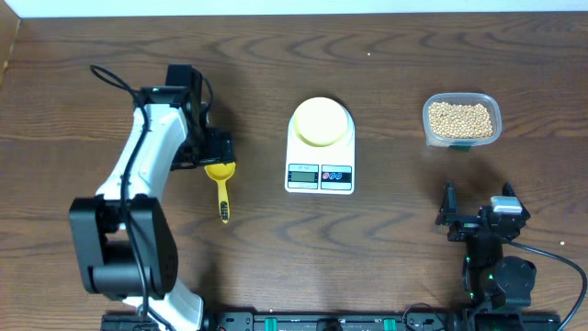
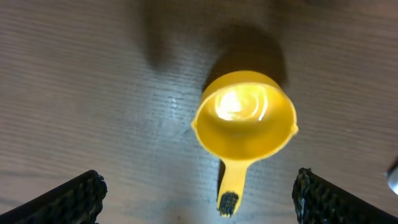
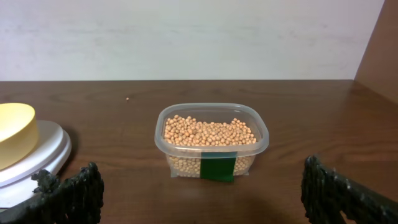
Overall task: Scoop item into bowl and weigh 50g on scale
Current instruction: 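Move the left gripper over the yellow scoop's bowl, then lower the left gripper and close it on the yellow scoop's rim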
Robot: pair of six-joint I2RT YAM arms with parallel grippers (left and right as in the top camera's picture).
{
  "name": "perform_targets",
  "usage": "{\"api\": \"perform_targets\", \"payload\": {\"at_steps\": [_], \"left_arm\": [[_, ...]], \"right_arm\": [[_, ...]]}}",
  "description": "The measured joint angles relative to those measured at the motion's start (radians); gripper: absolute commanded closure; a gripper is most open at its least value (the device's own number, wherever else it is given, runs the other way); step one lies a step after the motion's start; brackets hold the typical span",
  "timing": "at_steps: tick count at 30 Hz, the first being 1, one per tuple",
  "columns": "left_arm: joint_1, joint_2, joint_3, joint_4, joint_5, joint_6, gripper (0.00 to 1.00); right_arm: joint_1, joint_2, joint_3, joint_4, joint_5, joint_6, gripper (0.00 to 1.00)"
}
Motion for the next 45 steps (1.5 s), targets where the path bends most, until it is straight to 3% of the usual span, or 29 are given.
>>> {"api": "perform_targets", "payload": {"at_steps": [11, 45], "left_arm": [[0.0, 0.083, 0.0, 0.042, 0.0, -0.001, 0.03], [0.0, 0.085, -0.15, 0.223, -0.024, 0.055, 0.02]], "right_arm": [[0.0, 0.0, 0.0, 0.0, 0.0, 0.0, 0.01], [0.0, 0.0, 0.0, 0.0, 0.0, 0.0, 0.01]]}}
